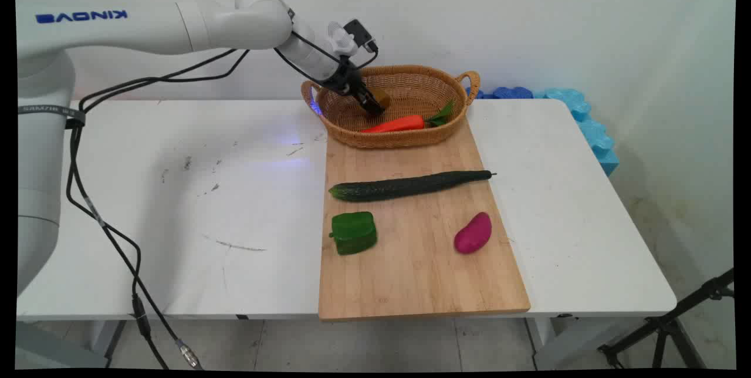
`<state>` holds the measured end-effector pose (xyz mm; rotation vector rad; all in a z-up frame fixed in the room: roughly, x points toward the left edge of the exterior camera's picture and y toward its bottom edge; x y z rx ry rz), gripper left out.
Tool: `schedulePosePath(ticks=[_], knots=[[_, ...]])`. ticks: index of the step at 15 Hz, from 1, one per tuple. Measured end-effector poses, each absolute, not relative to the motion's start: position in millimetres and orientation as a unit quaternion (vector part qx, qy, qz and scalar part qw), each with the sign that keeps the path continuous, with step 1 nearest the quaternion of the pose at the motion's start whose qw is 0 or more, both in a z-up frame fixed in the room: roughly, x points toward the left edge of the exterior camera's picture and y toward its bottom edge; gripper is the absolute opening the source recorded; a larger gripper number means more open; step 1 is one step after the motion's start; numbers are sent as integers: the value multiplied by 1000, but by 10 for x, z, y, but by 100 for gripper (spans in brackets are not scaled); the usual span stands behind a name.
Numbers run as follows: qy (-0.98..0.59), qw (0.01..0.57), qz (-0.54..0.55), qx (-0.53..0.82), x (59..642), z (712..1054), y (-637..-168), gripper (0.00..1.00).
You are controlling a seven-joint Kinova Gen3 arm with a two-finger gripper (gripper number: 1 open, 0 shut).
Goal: Pick up the cucumber from the cutting board
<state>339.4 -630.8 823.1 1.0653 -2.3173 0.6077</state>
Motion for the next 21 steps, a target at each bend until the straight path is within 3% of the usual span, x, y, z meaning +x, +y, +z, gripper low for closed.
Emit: schedulePosePath(ticks=[7, 13, 21], knots=[[-856, 267, 229, 379, 3333, 8631, -6052, 100], [-859, 281, 218, 368, 3078, 9056, -5560, 100], [-882, 294, 175, 324, 2703, 9136, -4916, 100]])
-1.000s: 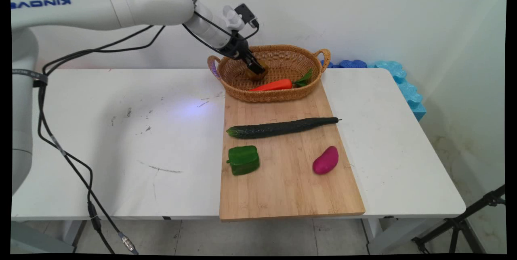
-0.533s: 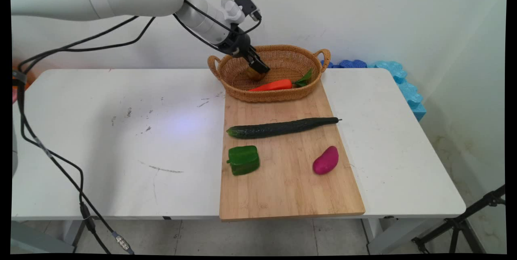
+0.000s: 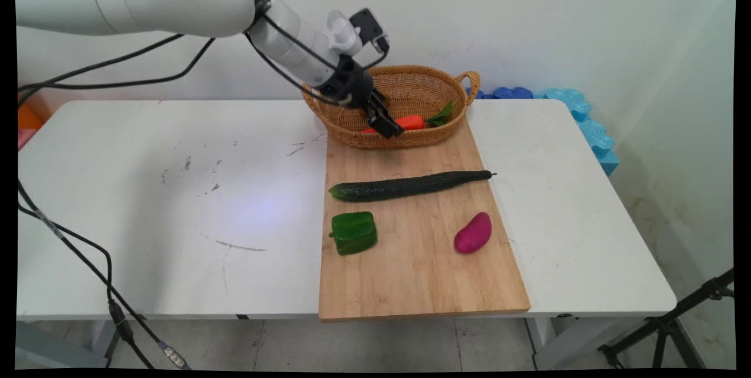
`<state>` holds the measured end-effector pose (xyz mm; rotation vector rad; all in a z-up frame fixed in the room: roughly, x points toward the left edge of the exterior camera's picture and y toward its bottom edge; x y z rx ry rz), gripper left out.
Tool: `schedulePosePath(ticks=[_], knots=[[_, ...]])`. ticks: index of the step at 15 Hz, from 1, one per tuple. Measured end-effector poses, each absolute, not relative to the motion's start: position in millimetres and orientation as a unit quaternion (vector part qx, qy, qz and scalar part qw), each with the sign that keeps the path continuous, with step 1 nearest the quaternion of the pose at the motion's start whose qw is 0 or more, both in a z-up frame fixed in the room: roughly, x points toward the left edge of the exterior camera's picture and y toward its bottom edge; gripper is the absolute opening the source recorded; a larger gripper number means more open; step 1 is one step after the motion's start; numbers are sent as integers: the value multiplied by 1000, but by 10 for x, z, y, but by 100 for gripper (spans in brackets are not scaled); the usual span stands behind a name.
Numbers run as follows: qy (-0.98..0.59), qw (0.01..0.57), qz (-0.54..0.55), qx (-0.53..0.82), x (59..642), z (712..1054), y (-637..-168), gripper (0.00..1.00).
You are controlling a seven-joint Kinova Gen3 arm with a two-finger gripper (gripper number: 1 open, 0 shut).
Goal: Pick up the cucumber from the cutting board
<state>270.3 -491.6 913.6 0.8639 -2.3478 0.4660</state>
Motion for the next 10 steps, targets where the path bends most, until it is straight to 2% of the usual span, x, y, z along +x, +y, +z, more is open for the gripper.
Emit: schedulePosePath(ticks=[10], knots=[[-905, 298, 158, 260, 2385, 8714, -4572, 100]])
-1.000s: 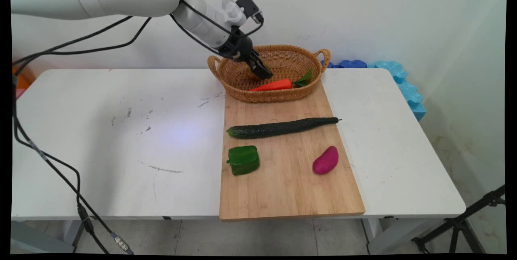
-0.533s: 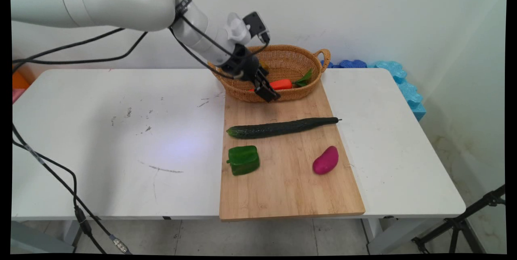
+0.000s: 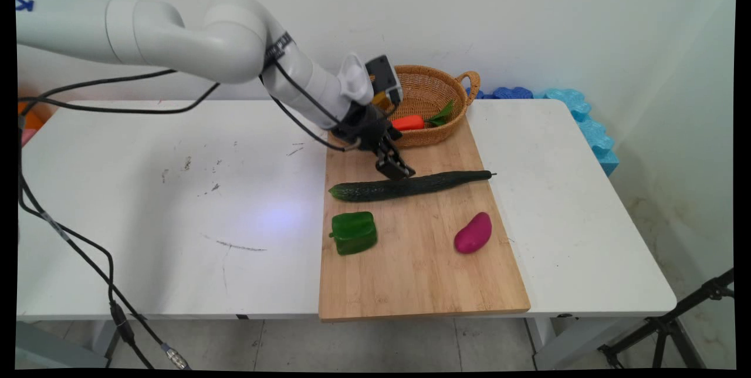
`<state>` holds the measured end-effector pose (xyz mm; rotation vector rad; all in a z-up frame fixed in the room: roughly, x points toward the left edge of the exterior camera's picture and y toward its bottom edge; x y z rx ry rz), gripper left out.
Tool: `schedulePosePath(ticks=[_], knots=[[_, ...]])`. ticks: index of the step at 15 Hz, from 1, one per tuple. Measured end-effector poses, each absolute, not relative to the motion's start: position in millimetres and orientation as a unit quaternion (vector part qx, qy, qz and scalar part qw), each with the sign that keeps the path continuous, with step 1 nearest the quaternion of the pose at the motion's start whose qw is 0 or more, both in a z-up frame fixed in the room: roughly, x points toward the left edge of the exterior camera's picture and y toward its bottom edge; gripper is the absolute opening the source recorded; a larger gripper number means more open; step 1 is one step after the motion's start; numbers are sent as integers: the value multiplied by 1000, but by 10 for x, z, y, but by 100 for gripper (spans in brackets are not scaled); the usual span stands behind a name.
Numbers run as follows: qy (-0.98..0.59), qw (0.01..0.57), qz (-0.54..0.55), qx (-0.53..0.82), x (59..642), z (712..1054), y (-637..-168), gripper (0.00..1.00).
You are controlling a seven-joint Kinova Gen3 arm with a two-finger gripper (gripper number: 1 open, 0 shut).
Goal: Pick up the cucumber from the cutting board
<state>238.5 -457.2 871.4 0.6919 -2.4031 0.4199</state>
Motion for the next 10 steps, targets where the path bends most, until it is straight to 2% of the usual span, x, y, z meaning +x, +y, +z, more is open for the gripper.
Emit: schedulePosePath(ticks=[10], knots=[[-914, 276, 164, 248, 2307, 8320, -4562, 100]])
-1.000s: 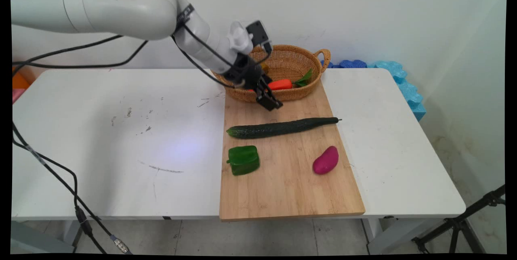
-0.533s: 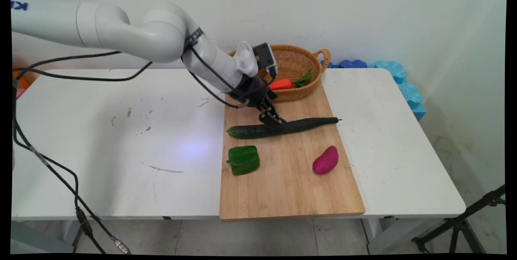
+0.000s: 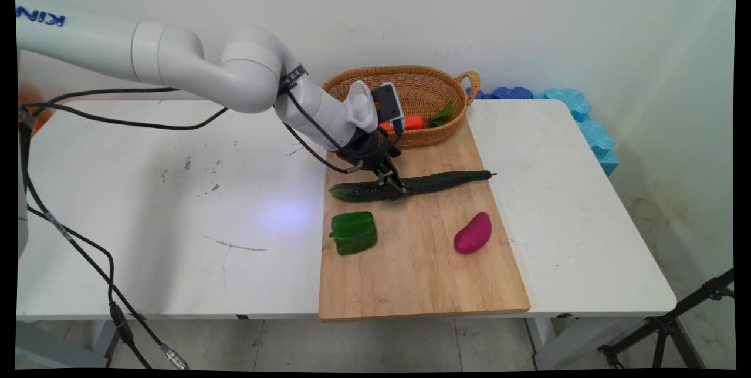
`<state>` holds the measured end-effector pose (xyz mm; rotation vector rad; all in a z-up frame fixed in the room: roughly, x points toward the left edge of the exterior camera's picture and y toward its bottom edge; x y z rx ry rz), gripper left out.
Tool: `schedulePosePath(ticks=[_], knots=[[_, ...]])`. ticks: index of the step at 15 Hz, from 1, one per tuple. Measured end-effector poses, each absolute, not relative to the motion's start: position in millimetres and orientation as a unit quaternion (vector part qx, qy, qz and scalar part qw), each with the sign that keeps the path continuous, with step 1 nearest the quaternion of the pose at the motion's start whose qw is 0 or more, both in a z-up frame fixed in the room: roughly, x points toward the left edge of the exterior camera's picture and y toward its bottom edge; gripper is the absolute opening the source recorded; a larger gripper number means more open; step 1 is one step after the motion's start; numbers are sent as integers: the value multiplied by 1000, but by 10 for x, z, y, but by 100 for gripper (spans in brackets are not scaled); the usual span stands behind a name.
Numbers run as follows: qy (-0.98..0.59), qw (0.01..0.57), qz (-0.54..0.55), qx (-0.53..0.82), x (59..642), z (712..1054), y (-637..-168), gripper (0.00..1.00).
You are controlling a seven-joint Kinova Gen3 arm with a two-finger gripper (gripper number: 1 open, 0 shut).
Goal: Pick up the cucumber from the cutting board, then place the picked object in the vegetable basket
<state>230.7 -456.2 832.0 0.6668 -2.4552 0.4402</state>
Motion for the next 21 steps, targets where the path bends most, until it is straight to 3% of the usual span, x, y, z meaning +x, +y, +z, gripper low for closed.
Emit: schedulePosePath(ticks=[6, 7, 15, 21], knots=[[-918, 265, 165, 244, 2289, 8185, -4575, 100], [-919, 263, 165, 243, 2288, 8166, -4576, 0], [-924, 258, 156, 235, 2270, 8103, -4535, 0], [-920, 274, 163, 229, 2206, 8324, -4602, 0]])
